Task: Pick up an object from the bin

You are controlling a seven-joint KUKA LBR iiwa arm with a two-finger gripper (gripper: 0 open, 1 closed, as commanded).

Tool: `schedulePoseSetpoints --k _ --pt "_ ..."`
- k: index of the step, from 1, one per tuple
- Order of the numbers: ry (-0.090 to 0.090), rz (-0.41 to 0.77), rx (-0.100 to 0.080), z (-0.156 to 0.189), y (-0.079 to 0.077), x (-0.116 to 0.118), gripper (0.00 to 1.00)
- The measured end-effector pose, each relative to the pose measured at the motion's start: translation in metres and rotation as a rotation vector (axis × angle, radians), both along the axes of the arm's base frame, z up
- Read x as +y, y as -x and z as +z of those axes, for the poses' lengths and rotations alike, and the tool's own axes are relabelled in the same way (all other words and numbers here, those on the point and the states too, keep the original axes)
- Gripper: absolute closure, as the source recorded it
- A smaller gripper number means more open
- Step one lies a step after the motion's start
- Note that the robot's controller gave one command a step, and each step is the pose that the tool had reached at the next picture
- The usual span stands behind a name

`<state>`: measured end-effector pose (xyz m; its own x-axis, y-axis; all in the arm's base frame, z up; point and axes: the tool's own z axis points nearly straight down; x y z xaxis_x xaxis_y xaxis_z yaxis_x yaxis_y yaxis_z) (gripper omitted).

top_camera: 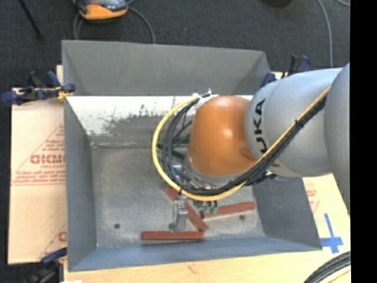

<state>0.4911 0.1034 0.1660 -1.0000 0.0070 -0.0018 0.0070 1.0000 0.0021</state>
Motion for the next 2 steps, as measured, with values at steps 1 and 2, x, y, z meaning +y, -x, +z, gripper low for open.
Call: schedulePoseSetpoints --k 1,2 --pt "0.000 0.000 0.000 0.000 0.000 0.000 0.00" --pt "0.002 0.058 -0.004 -0.024 -0.059 -0.032 0.00"
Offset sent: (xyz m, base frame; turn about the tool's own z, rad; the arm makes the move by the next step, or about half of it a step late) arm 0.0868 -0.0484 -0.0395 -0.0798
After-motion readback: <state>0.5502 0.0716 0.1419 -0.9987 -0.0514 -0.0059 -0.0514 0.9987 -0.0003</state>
